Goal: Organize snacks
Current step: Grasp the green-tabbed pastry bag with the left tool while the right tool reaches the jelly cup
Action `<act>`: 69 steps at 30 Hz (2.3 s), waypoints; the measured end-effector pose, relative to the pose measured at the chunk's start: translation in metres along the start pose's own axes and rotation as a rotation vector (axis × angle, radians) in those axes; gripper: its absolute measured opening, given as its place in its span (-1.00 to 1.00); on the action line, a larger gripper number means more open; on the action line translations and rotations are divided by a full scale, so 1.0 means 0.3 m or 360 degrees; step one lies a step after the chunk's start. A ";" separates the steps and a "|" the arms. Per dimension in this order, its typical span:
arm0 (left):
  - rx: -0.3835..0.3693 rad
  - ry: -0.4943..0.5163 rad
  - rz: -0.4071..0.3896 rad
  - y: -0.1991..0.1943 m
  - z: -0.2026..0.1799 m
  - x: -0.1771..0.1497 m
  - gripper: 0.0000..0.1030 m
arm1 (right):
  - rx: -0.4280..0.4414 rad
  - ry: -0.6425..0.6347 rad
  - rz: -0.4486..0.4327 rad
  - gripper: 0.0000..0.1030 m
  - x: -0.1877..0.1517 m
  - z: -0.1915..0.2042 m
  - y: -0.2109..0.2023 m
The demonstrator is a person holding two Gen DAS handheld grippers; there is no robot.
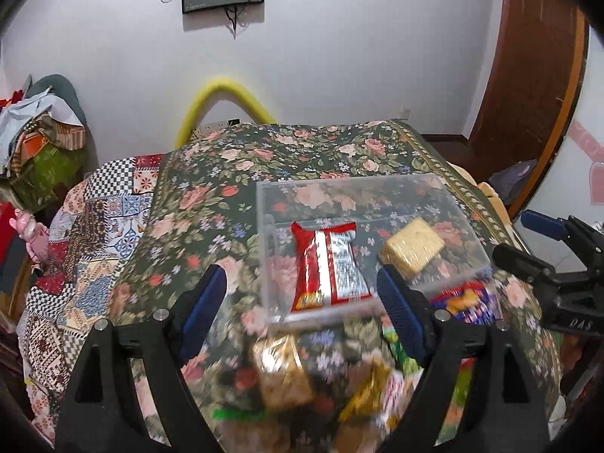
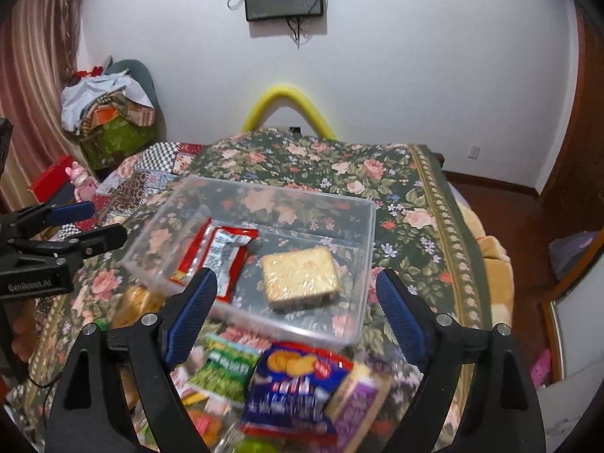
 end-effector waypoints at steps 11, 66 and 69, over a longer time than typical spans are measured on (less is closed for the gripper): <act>0.0016 -0.0069 0.0078 -0.148 0.097 -0.229 0.68 | 0.0015 -0.0053 -0.0014 0.66 -0.155 0.067 -0.133; -0.0060 -0.0203 0.0325 -0.052 0.116 -0.572 -0.13 | 0.0079 0.0129 0.0342 -0.10 -0.479 0.003 -0.013; -0.0072 -0.0198 0.0293 -0.096 0.115 -0.557 -0.13 | 0.0081 0.0137 0.0318 -0.10 -0.465 0.000 -0.037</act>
Point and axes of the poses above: each gripper's, at about its wrist camera, not at the fingertips, and y roughly the way its jaws point, z to its left, x to its top, the point moved 2 cm from there along y, roughly the way its jaws point, and after that the axes turned 3 degrees about y, right-handed, at the moved point
